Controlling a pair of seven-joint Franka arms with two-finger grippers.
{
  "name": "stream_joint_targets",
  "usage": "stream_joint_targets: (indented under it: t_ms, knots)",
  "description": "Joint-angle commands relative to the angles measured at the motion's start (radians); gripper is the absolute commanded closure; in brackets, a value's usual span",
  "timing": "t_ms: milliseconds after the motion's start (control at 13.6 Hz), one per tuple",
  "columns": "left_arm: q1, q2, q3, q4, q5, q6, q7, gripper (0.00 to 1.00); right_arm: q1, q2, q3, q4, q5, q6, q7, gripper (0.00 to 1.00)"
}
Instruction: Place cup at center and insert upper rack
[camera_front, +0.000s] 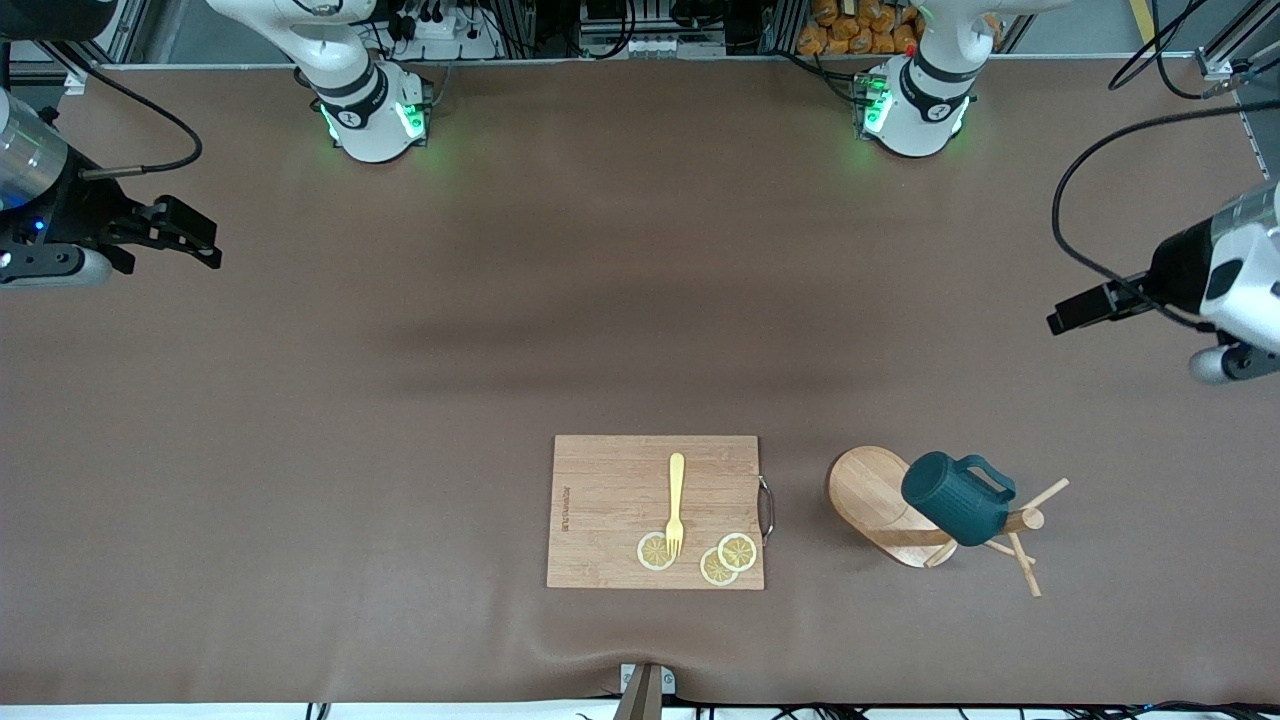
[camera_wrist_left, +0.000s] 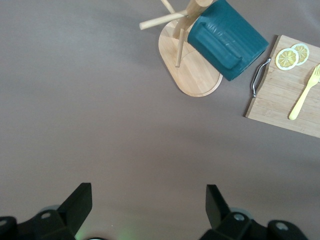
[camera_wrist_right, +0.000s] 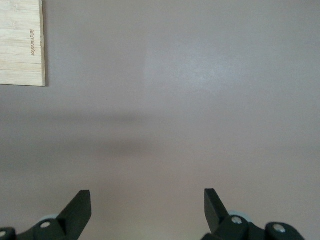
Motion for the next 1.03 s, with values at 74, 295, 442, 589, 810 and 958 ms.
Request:
stream_joint_targets:
  t_ms: [74,295,442,589,810,958]
  knots:
    - [-0.03,-0.134,0.005,-0.141,0.09,0.043,0.02,0.0,-0.02,-0.004,0.008,-0.004,0.006,0.009,0.01,0.0]
    - [-0.031,-0.24,-0.008,-0.285,0.106,0.11,0.025,0.0,-0.019,-0.004,0.008,-0.005,0.006,0.008,0.009,0.0]
    - [-0.028,-0.301,-0.019,-0.359,0.114,0.155,0.034,0.0,-0.019,-0.002,0.006,-0.003,0.006,0.011,0.009,0.0]
    - [-0.025,-0.327,-0.019,-0.374,0.113,0.167,0.084,0.0,-0.019,-0.002,0.008,-0.005,0.006,0.012,0.009,0.0]
    - [-0.027,-0.363,-0.021,-0.393,0.113,0.167,0.095,0.0,-0.019,-0.002,0.008,-0.003,0.006,0.012,0.009,0.0]
    - [-0.028,-0.369,-0.021,-0.394,0.111,0.161,0.1,0.0,-0.019,-0.002,0.008,-0.003,0.006,0.012,0.009,0.0]
